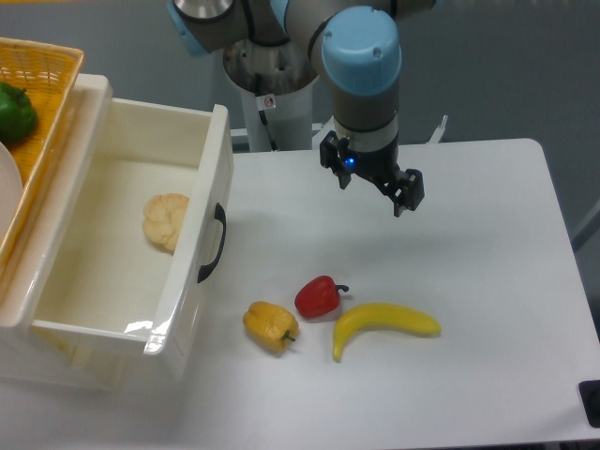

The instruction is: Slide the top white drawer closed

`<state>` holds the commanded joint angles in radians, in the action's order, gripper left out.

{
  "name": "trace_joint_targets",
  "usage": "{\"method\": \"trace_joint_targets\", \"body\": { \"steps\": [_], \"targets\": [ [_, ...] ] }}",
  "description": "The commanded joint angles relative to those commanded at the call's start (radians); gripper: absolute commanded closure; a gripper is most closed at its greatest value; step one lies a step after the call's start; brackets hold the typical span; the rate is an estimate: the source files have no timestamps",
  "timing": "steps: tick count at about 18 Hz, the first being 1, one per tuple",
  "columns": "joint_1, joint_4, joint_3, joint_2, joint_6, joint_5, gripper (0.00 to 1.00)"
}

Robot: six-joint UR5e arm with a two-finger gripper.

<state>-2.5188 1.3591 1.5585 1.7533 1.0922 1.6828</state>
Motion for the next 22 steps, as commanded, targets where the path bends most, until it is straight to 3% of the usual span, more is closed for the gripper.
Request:
{"method": "trace_joint_targets", "body": {
  "steps": [6,9,22],
  "targets": [
    [-0.012,0.002,0.009,0.000,-0.017,-0.023,0.00],
    [-0.018,0.002,0.049,-0.003,-0.018,-0.021,0.00],
    [-0.014,0.003,0.106,-0.029,-0.187,-0.009,0.00]
  ]
}}
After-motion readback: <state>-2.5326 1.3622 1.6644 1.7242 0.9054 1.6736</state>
